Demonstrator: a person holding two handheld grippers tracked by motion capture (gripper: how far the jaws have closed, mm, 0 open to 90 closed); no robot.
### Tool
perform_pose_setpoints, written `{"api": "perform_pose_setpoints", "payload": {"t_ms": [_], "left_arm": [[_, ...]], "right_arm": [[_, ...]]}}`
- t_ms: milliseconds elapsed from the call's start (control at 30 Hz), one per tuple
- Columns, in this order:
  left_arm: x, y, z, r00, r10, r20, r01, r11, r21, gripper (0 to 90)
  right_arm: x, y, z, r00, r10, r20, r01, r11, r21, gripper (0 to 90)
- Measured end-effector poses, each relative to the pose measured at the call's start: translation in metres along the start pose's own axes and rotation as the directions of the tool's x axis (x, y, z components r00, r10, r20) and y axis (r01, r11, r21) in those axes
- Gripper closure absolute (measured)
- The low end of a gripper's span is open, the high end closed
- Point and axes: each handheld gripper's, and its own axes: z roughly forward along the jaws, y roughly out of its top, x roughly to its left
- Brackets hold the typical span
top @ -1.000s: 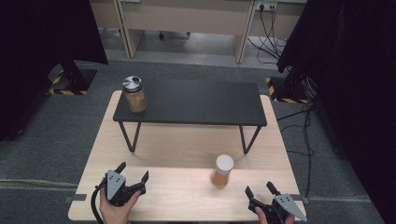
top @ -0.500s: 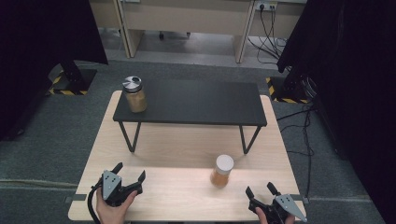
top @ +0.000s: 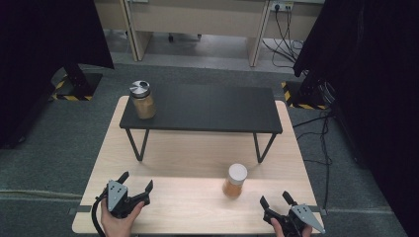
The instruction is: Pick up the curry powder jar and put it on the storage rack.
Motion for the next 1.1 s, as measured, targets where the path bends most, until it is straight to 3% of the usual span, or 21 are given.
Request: {"api": "perform_pose_setpoints", "payload": {"t_ms": [300,467,600,733,900,1100], "left_arm": [[0.000,0.001,0.003,0.9999,-0.001,0.010,0.001,1.0000,-0.001,8.3],[0.000,0.000,0.004,0.9999,-0.001,0.012,0.001,1.0000,0.007,8.3],[-0.002,-0.001,0.005,0.9998,0.005,0.019,-0.005,0.9999,0.011,8.3],[-0.003,0.000,0.005,0.9997,0.010,0.022,-0.010,0.9999,0.014,8.3],[-0.003,0.001,0.003,0.9998,0.009,0.020,-0.009,0.9999,0.006,8.3],[-0.002,0.001,0.003,0.9998,0.006,0.019,-0.006,1.0000,0.005,8.3]], "right_arm": [[0.006,0.003,-0.010,0.9997,-0.023,0.004,0.023,0.999,-0.028,6.2],[0.016,0.011,-0.011,0.9959,-0.073,-0.054,0.070,0.996,-0.064,6.2],[0.030,0.018,-0.008,0.9866,-0.121,-0.109,0.112,0.990,-0.086,6.1],[0.043,0.026,0.002,0.9727,-0.181,-0.145,0.169,0.981,-0.095,6.1],[0.052,0.033,0.020,0.9642,-0.213,-0.158,0.200,0.975,-0.099,6.1],[0.055,0.034,0.037,0.9629,-0.218,-0.160,0.205,0.974,-0.092,6.1]]}}
